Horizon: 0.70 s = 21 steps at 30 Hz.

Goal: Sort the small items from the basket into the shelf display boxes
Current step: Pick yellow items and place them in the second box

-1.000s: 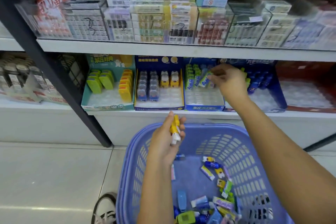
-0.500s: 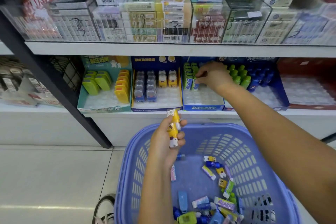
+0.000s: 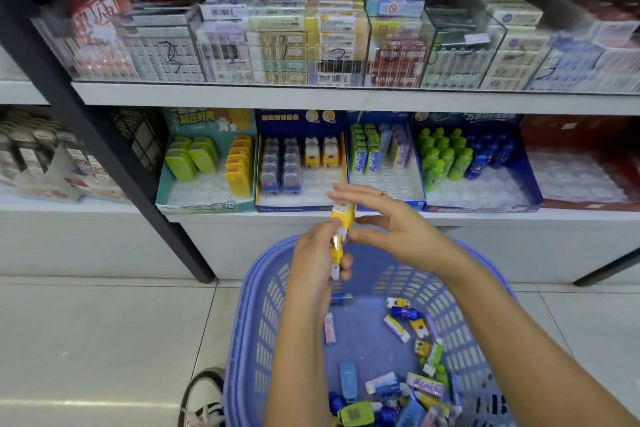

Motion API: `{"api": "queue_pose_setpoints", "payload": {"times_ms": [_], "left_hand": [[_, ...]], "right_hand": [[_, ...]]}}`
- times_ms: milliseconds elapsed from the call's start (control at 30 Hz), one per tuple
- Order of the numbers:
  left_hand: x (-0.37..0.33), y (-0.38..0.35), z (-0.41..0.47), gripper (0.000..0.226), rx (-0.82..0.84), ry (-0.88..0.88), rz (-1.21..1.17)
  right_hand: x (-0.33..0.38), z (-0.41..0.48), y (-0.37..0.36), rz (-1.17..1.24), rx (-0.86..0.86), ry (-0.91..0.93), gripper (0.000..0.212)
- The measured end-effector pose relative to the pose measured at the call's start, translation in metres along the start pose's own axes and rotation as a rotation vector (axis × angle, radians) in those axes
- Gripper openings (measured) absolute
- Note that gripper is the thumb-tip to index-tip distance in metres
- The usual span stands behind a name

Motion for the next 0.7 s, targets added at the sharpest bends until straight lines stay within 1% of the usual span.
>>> {"api": "queue_pose_setpoints", "payload": {"times_ms": [67, 167, 233, 267, 300, 333, 367, 433, 500, 567, 633, 667, 700], "left_hand": [[-0.002, 0.003, 0.000, 0.021, -0.029, -0.037, 0.070], [-0.006, 0.011, 0.002, 0.028, -0.044, -0.054, 0.119], [-0.008, 0.016, 0.004, 0.033, -0.045, -0.033, 0.143], [-0.009, 0.018, 0.005, 0.034, -0.047, -0.021, 0.123], [-0.010, 0.020, 0.007, 0.034, -0.047, -0.008, 0.074], [-0.010, 0.021, 0.009, 0.036, -0.048, 0.006, 0.003], [-0.011, 0.023, 0.011, 0.038, -0.050, 0.023, -0.075], [-0.012, 0.028, 0.014, 0.042, -0.067, 0.069, -0.235], [-0.012, 0.033, 0.018, 0.039, -0.092, 0.123, -0.409], [-0.012, 0.036, 0.021, 0.029, -0.122, 0.152, -0.555], [-0.012, 0.040, 0.024, 0.015, -0.139, 0.161, -0.616], [-0.012, 0.041, 0.025, 0.012, -0.136, 0.161, -0.633], [-0.011, 0.042, 0.027, 0.014, -0.131, 0.160, -0.646]], "right_hand": [[0.001, -0.002, -0.002, -0.319, -0.014, 0.121, 0.053], [-0.001, 0.002, -0.007, -0.691, -0.070, 0.250, 0.048], [-0.002, 0.007, -0.007, -0.882, -0.137, 0.381, 0.040], [-0.003, 0.011, -0.006, -0.923, -0.170, 0.454, 0.035], [-0.004, 0.016, -0.005, -0.920, -0.194, 0.496, 0.031], [-0.004, 0.022, -0.003, -0.868, -0.210, 0.490, 0.026], [-0.004, 0.031, -0.002, -0.780, -0.239, 0.447, 0.023], [-0.003, 0.053, 0.003, -0.605, -0.356, 0.321, 0.023], [-0.003, 0.081, 0.009, -0.500, -0.461, 0.202, 0.023], [-0.004, 0.106, 0.011, -0.503, -0.454, 0.116, 0.025], [-0.008, 0.126, 0.008, -0.571, -0.389, 0.057, 0.027], [-0.011, 0.133, 0.005, -0.607, -0.362, 0.040, 0.028], [-0.014, 0.137, 0.002, -0.634, -0.347, 0.034, 0.029]]}}
Point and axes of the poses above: each hand's wrist, its own z-axis towards the middle knuckle, its own y-axis out of the back of the hand, x = y × z, the point moved 1 cm from there along z, towards the middle knuckle, and after that the axes turned 4 degrees about -x, right-handed, at the moved point
